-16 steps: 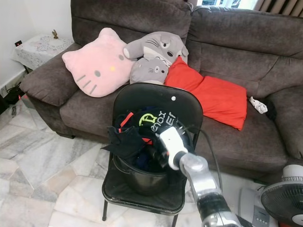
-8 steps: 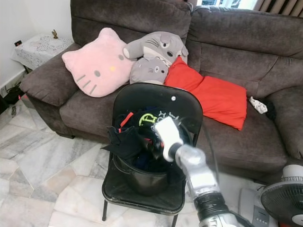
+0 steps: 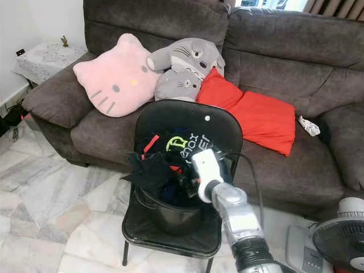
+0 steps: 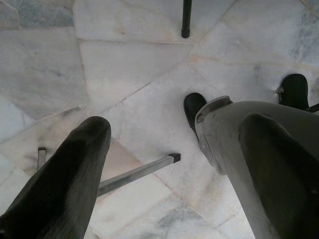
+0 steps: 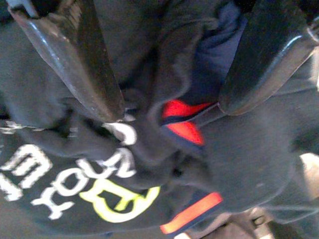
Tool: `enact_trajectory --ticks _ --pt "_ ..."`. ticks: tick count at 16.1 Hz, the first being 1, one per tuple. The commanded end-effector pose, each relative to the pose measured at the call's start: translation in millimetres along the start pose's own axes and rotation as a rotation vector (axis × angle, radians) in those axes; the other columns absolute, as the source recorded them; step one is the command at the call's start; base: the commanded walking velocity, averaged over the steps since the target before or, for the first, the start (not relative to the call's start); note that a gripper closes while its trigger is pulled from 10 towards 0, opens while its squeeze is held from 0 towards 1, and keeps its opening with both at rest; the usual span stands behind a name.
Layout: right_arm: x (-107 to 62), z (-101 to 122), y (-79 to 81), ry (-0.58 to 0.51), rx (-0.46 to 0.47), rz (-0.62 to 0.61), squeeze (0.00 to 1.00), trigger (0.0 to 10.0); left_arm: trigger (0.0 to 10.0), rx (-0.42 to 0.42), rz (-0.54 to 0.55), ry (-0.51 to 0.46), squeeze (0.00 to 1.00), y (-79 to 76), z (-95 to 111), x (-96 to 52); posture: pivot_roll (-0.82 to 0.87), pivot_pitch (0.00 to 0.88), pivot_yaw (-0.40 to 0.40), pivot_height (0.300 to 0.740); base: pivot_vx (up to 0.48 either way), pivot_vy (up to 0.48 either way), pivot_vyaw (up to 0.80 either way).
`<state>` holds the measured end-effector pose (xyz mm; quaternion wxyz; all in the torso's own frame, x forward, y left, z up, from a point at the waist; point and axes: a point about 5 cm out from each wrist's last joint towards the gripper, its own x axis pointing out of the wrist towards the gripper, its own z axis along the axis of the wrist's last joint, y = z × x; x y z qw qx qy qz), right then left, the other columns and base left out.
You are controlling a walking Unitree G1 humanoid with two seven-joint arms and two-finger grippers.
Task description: Hang hanger
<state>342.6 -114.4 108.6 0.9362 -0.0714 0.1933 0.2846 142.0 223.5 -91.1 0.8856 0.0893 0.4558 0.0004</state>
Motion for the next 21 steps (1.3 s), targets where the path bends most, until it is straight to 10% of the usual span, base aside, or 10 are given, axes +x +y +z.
enact_trajectory --ticks 1,3,5,6,7,8,14,15,16,21 --pt "0.9 -12 2.0 0.044 0.028 0.011 0.0 10.0 10.0 0.005 -0.04 0.059 0.0 -11.4 -15 -2.9 -0.07 0.128 -0.073 0.74 0.0 0.0 0.0" --pt "3.0 -17 1.2 0.05 0.047 0.023 0.0 10.0 10.0 0.006 -0.039 0.063 0.0 -10.9 -16 -3.3 -0.07 0.129 -0.073 0.74 0.0 0.0 0.0" --pt "5.4 -24 -0.2 0.073 0.046 0.029 0.0 6.9 10.0 0.005 -0.04 0.064 0.0 -11.4 -16 -3.6 -0.07 0.128 -0.076 0.74 0.0 0.0 0.0" --pt "6.5 -25 -0.9 0.079 0.048 0.025 0.0 0.0 10.0 0.004 -0.04 0.064 0.0 -11.4 -17 -3.8 -0.07 0.128 -0.076 0.74 0.0 0.0 0.0" --pt "7.0 -26 -1.4 0.081 0.049 0.023 0.0 0.0 10.0 0.003 -0.039 0.064 0.0 -11.4 -17 -3.8 -0.07 0.128 -0.076 0.74 0.0 0.0 0.0" --pt "8.4 -28 -4.5 0.092 0.039 -0.001 0.0 10.0 10.0 0.003 -0.039 0.064 0.0 -11.6 -18 -4.2 -0.06 0.125 -0.076 0.74 0.0 0.0 0.0" --pt "12.9 -21 -7.0 -0.006 0.052 -0.011 0.0 10.0 10.0 0.009 -0.043 0.056 0.0 -16.1 -17 -3.9 -0.05 0.115 -0.074 0.74 0.0 0.0 0.0" --pt "14.1 -21 -6.3 -0.002 0.047 -0.003 0.0 8.7 10.0 0.01 -0.043 0.054 0.0 -15.5 -17 -3.9 -0.05 0.112 -0.074 0.74 0.0 0.0 0.0" --pt "14.9 -23 -5.8 0.013 0.046 0.001 0.0 0.0 10.0 0.012 -0.043 0.054 0.0 -14.7 -17 -4.1 -0.05 0.111 -0.074 0.74 0.0 0.0 0.0" --pt "16.9 -31 -2.5 0.053 0.026 0.025 0.0 0.4 10.0 0.015 -0.044 0.05 0.0 -11.9 -19 -5.4 -0.05 0.113 -0.074 0.74 0.0 0.0 0.0"
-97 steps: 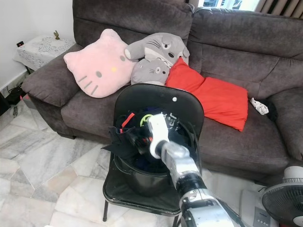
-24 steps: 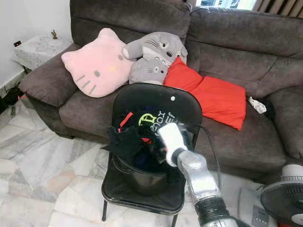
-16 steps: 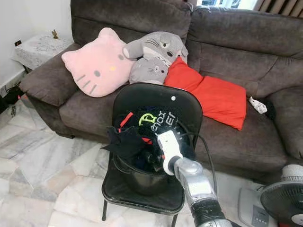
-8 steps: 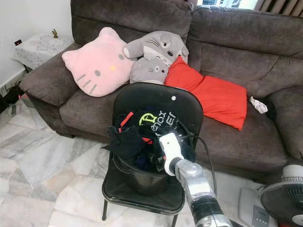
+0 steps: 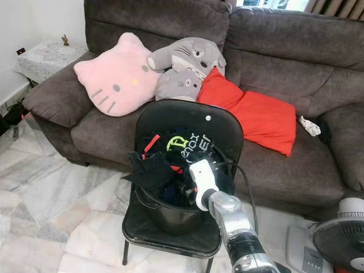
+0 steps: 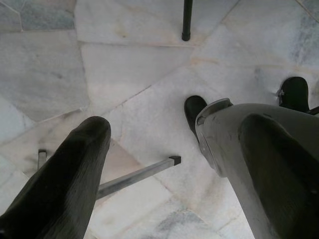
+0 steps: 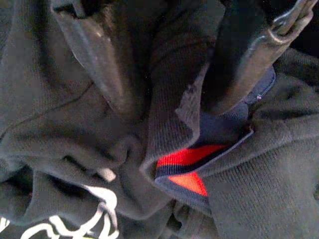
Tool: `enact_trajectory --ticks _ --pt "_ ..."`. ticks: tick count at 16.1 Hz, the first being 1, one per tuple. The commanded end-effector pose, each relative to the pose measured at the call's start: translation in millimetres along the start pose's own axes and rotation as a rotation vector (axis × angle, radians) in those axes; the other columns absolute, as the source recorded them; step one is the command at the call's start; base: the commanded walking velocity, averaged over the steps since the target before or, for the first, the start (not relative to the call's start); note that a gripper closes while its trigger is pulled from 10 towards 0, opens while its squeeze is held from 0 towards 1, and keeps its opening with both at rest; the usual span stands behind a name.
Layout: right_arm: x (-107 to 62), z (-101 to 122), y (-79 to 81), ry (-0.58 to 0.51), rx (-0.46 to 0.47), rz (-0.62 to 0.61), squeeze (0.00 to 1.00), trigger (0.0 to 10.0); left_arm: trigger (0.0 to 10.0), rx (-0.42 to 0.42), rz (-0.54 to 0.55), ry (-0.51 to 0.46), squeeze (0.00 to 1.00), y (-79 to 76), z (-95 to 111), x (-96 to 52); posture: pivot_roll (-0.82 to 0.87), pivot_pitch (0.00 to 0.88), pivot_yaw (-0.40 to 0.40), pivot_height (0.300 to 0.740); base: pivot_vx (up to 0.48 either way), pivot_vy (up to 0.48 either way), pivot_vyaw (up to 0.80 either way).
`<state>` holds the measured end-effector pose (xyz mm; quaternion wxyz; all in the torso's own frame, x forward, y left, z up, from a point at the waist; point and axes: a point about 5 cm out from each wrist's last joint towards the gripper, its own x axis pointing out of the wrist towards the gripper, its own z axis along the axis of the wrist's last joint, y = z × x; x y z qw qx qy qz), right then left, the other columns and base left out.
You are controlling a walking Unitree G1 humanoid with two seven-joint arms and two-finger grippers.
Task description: Hang hanger
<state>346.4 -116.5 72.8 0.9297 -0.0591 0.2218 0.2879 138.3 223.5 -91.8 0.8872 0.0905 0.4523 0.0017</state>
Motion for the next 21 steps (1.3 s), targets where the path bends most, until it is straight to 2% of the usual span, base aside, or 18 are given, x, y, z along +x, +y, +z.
enact_trajectory --ticks 1,2,8,15,16,17,19,20,21 --pt "0.9 -1 0.9 0.012 -0.014 0.01 0.0 0.3 10.0 0.015 -0.047 0.057 0.0 -11.3 -16 -3.9 -0.05 0.117 -0.074 0.74 0.0 0.0 0.0" --pt "1.1 -3 0.7 0.018 -0.016 0.009 0.0 0.0 10.0 0.014 -0.046 0.056 0.0 -11.1 -15 -3.7 -0.05 0.119 -0.075 0.74 0.0 0.0 0.0" --pt "1.3 -3 -3.9 0.019 -0.023 -0.02 0.0 0.0 10.0 0.007 -0.045 0.053 0.0 -12.9 -13 -2.5 -0.05 0.127 -0.08 0.74 0.0 0.0 0.0" --pt "-5.1 3 -20.9 -0.062 0.013 -0.192 0.0 0.0 10.0 0.001 -0.041 0.046 0.0 -15.5 -12 -2.5 -0.05 0.129 -0.079 0.74 0.0 0.0 0.0" --pt "-9.9 12 -30.0 -0.12 0.039 -0.259 0.0 0.0 10.0 0.0 -0.042 0.042 0.0 -16.6 -10 -1.6 -0.06 0.127 -0.078 0.74 0.0 0.0 0.0" --pt "-18.9 25 -43.9 -0.189 0.03 -0.357 0.0 0.0 10.0 0.001 -0.044 0.037 0.0 -18.1 -7 -0.4 -0.06 0.127 -0.078 0.74 0.0 0.0 0.0" --pt "-32.8 50 -59.0 -0.286 -0.015 -0.436 0.0 0.0 10.0 0.002 -0.045 0.034 0.0 -19.0 -3 1.1 -0.07 0.119 -0.075 0.74 0.0 0.0 0.0" --pt "-48.1 85 -67.3 -0.412 -0.075 -0.467 0.0 0.0 10.0 0.004 -0.045 0.032 0.0 -18.4 -1 1.9 -0.08 0.11 -0.075 0.74 0.0 0.0 0.0" --pt "-58.7 109 -71.8 -0.491 -0.107 -0.483 0.0 0.0 10.0 0.005 -0.044 0.031 0.0 -16.1 1 2.4 -0.08 0.105 -0.075 0.74 0.0 0.0 0.0"
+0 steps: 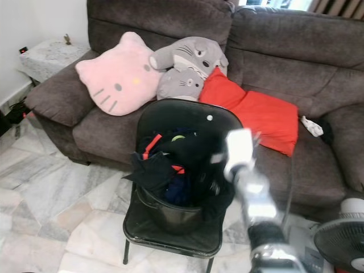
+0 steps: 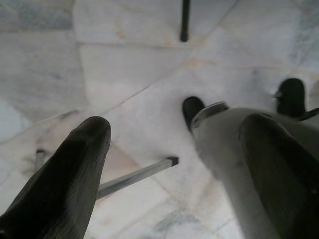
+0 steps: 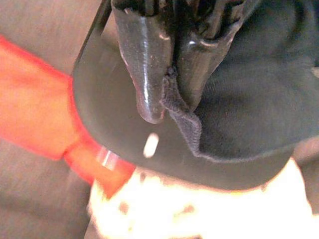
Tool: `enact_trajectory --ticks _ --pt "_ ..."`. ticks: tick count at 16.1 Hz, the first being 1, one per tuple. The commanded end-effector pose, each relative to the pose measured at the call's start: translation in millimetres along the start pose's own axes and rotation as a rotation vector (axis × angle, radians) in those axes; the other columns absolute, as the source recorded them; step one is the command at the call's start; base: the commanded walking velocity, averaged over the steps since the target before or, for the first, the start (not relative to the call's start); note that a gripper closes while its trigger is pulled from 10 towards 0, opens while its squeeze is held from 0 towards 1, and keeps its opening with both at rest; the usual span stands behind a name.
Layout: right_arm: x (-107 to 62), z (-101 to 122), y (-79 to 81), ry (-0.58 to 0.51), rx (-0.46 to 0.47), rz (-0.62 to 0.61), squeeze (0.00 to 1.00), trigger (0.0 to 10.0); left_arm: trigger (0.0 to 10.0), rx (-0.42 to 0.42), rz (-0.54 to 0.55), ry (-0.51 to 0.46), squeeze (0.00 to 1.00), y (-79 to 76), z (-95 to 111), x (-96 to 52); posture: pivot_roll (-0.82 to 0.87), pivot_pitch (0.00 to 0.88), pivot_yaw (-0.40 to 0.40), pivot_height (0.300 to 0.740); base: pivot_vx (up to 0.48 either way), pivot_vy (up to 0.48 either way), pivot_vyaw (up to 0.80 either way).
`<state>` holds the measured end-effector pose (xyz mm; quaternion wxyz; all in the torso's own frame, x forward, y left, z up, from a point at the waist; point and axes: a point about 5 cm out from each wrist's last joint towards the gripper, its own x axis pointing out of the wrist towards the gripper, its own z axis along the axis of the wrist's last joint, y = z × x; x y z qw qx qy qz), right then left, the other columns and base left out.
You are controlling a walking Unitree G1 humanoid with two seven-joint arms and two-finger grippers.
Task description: Hang hanger
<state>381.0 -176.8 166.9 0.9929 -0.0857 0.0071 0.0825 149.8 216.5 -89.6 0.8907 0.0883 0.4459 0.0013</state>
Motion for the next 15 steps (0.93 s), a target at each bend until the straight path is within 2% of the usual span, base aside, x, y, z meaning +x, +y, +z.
enact_trajectory --ticks 1,3,6,7,8,9,10,12,13,14,15 --pt "3.3 38 -12.8 -0.136 -0.023 -0.034 0.0 0.0 10.0 0.009 -0.04 0.046 0.0 -8.7 -11 -2.1 -0.08 0.105 -0.075 0.74 0.0 0.0 0.0" --pt "3.8 78 -17.9 -0.265 -0.027 -0.028 0.0 0.0 10.0 0.008 -0.033 0.045 0.0 -2.3 -10 -2.4 -0.08 0.095 -0.075 0.74 0.0 0.0 0.0" --pt "-3.2 113 -15.0 -0.376 0.04 0.033 0.0 0.0 10.0 0.005 -0.029 0.056 0.0 0.7 -15 -4.2 -0.09 0.09 -0.073 0.74 0.0 0.0 0.0" --pt "-5.8 115 -12.7 -0.381 0.055 0.067 0.0 0.0 10.0 0.005 -0.03 0.063 0.0 -1.0 -17 -4.6 -0.1 0.093 -0.073 0.74 0.0 0.0 0.0" --pt "-7.8 111 -9.3 -0.363 0.051 0.099 0.0 0.0 10.0 0.005 -0.032 0.067 0.0 -3.0 -18 -4.6 -0.1 0.094 -0.074 0.74 0.0 0.0 0.0" --pt "-10.2 95 -5.1 -0.288 0.031 0.125 0.0 0.0 10.0 0.005 -0.035 0.072 0.0 -5.9 -18 -4.5 -0.11 0.097 -0.075 0.74 0.0 0.0 0.0" --pt "-13.4 67 -6.2 -0.156 0.027 0.09 0.0 0.0 10.0 0.003 -0.037 0.077 0.0 -9.1 -18 -4.3 -0.1 0.099 -0.076 0.74 0.0 0.0 0.0" --pt "-23.3 39 -13.7 -0.039 0.113 -0.024 0.0 0.0 10.0 0.002 -0.039 0.082 0.0 -11.3 -19 -4.4 -0.11 0.104 -0.075 0.74 0.0 0.0 0.0" --pt "-30.2 26 -16.0 0.009 0.209 -0.086 0.0 0.0 10.0 0.003 -0.039 0.086 0.0 -12.0 -20 -4.5 -0.11 0.105 -0.074 0.74 0.0 0.0 0.0" --pt "-39.0 10 -16.9 0.062 0.265 -0.15 0.0 0.0 10.0 0.005 -0.04 0.091 0.0 -12.7 -21 -4.7 -0.11 0.108 -0.073 0.74 0.0 0.0 0.0" --pt "-41.5 5 -16.8 0.077 0.274 -0.164 0.0 0.0 10.0 0.006 -0.04 0.092 0.0 -12.8 -21 -4.7 -0.11 0.108 -0.073 0.74 0.0 0.0 0.0"
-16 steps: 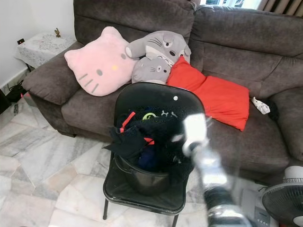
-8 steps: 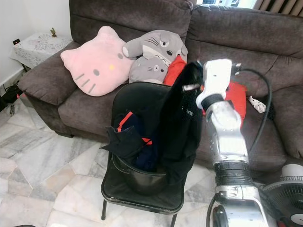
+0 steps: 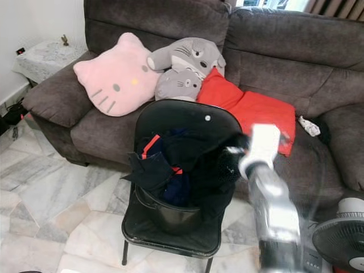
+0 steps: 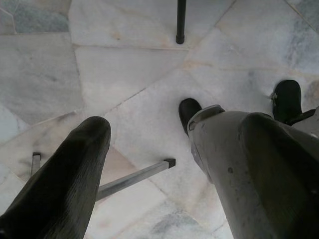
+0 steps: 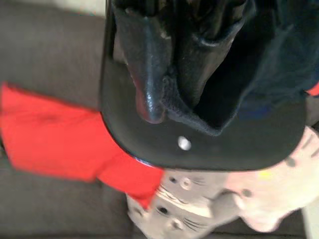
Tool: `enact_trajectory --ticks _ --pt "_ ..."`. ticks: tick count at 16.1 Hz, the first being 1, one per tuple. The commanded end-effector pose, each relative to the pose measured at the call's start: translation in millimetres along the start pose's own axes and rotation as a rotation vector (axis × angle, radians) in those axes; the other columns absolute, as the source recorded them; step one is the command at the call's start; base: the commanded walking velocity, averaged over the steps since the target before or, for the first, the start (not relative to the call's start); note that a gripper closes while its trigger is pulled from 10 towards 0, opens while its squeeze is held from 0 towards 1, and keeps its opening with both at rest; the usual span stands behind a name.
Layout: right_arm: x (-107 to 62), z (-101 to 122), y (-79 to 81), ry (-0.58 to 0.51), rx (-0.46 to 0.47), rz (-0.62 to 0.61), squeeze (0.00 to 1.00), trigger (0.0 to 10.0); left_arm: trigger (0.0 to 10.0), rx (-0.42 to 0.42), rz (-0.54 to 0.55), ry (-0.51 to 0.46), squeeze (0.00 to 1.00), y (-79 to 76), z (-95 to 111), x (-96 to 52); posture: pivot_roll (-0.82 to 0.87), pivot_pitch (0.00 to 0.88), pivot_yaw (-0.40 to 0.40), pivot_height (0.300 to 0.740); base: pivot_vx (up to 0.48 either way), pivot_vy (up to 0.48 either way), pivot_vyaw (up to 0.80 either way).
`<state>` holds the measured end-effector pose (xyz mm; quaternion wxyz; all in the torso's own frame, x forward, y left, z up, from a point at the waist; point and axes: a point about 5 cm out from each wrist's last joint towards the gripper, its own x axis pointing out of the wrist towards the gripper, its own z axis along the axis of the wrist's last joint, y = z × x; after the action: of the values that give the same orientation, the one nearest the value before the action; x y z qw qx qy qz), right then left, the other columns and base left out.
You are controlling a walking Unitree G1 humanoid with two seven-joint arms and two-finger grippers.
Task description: Hang hanger
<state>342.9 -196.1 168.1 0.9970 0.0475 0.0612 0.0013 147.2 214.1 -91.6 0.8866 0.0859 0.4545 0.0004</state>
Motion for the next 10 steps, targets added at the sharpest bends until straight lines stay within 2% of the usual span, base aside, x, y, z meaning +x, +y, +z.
enact_trajectory --ticks 1,2,5,6,8,9,10 --pt "-6.2 -4 -3.8 0.016 0.071 -0.053 0.0 0.0 10.0 0.009 -0.034 0.075 0.0 -9.5 -19 -4.2 -0.12 0.111 -0.071 0.74 0.0 0.0 0.0" --pt "-12.2 -27 -2.3 0.094 0.174 -0.079 0.0 0.0 10.0 0.011 -0.032 0.078 0.0 -7.7 -19 -4.4 -0.12 0.112 -0.071 0.74 0.0 0.0 0.0" --pt "-13.9 -49 2.1 0.186 0.228 -0.063 0.0 0.0 10.0 0.012 -0.028 0.082 0.0 -3.6 -20 -4.7 -0.11 0.112 -0.069 0.74 0.0 0.0 0.0" --pt "-13.6 -56 0.6 0.22 0.213 -0.066 0.0 3.6 10.0 0.012 -0.025 0.082 0.0 -1.2 -20 -4.9 -0.11 0.112 -0.07 0.74 0.0 0.0 0.0" --pt "-13.6 -69 -2.1 0.267 0.205 -0.084 0.0 5.7 10.0 0.014 -0.021 0.078 0.0 3.8 -21 -5.8 -0.11 0.117 -0.068 0.74 0.0 0.0 0.0" --pt "-14.6 -72 -2.2 0.283 0.204 -0.091 0.0 10.0 10.0 0.014 -0.021 0.077 0.0 4.4 -21 -6.3 -0.1 0.121 -0.067 0.74 0.0 0.0 0.0" --pt "-15.5 -74 -1.9 0.292 0.201 -0.093 0.0 10.0 10.0 0.013 -0.021 0.076 0.0 4.6 -22 -6.7 -0.1 0.123 -0.067 0.74 0.0 0.0 0.0"
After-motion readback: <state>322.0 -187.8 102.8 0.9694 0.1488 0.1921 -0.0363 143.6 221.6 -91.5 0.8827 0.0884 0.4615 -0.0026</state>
